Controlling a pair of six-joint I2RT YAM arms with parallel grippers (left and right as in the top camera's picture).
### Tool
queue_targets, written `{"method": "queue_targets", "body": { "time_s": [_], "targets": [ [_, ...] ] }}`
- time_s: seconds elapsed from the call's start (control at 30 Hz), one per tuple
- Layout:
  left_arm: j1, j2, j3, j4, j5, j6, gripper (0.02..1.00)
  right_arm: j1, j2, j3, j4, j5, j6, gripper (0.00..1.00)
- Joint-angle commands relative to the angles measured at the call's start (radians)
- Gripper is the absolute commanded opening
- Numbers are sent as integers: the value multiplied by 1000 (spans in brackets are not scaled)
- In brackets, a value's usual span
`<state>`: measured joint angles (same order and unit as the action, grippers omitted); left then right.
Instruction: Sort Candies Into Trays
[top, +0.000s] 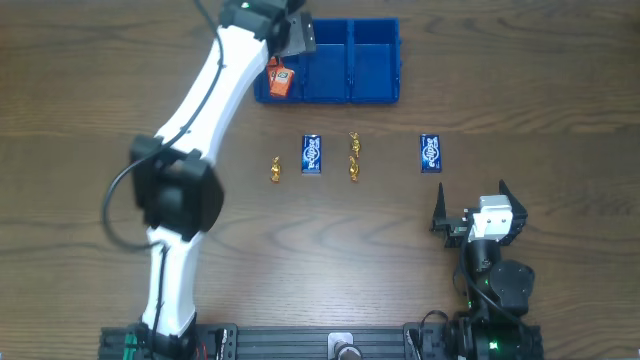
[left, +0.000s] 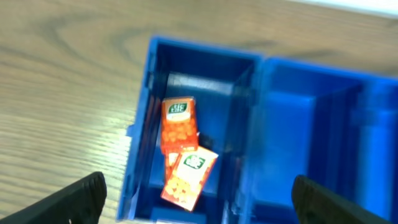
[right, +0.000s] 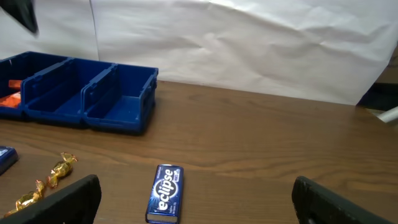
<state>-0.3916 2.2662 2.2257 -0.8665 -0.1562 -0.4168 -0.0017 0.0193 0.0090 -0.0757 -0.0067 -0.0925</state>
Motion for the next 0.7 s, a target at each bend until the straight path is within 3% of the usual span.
{"method": "queue_targets", "body": {
  "time_s": [0.03,0.27,0.47,0.7],
  "targets": [
    [-6,-341,-311,166,-27,21,982,0,-2,-1,-9,4,-14,998],
    [-6,-826,-836,396,-50,77,998,0,-2,-1,-9,4,-14,998],
    [26,-1176,-1114,441,-58,158,998,0,-2,-1,-9,4,-14,998],
    [177,-1524,-1406,545,85,316,998,0,-2,-1,-9,4,-14,998]
  ]
}}
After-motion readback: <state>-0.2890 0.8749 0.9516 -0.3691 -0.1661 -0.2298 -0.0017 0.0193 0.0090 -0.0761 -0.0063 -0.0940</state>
